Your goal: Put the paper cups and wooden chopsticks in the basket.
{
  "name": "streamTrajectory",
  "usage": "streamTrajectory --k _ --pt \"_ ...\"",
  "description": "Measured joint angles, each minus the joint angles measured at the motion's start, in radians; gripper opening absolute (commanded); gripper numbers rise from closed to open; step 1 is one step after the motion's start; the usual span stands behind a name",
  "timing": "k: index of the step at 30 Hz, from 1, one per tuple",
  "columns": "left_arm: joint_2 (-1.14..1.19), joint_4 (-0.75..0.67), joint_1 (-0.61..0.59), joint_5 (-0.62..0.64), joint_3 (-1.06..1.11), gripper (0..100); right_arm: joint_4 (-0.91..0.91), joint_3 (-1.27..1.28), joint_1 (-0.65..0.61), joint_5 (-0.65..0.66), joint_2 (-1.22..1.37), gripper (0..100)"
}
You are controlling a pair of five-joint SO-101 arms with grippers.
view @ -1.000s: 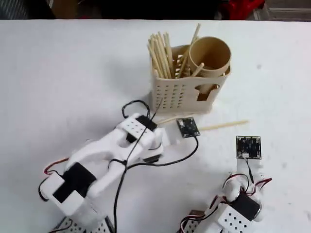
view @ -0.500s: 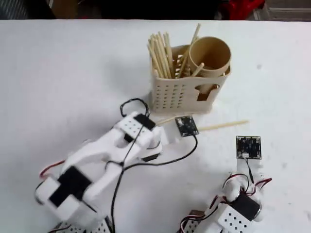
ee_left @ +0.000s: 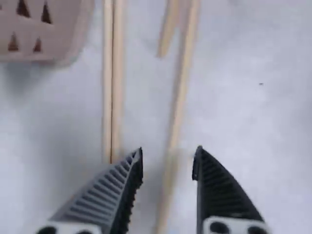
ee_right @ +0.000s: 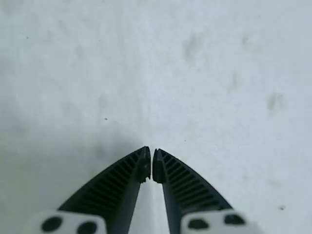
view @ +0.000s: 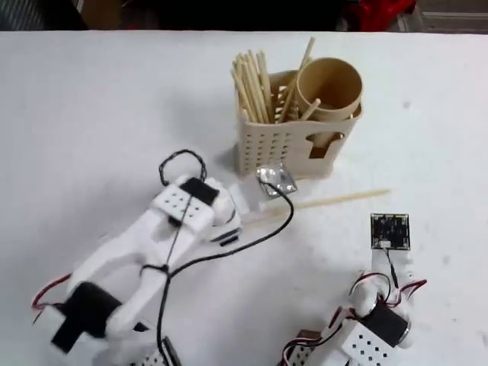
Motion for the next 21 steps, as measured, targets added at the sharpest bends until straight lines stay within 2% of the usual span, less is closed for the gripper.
streamTrajectory --k 7,10,14,21 --pt "0.244 0.002 0.002 0.002 -0.132 17 0.000 0.000 0.000 0.000 0.000 2.4" --pt "0.311 0.051 0.002 0.006 -0.207 10 0.000 0.000 0.000 0.000 0.000 2.4" --pt "0.347 0.084 0.011 0.008 -0.239 2 0.000 0.000 0.000 0.000 0.000 2.4" --pt "0.353 0.100 0.028 -0.035 -0.244 2 0.000 0.000 0.000 0.000 0.000 2.4"
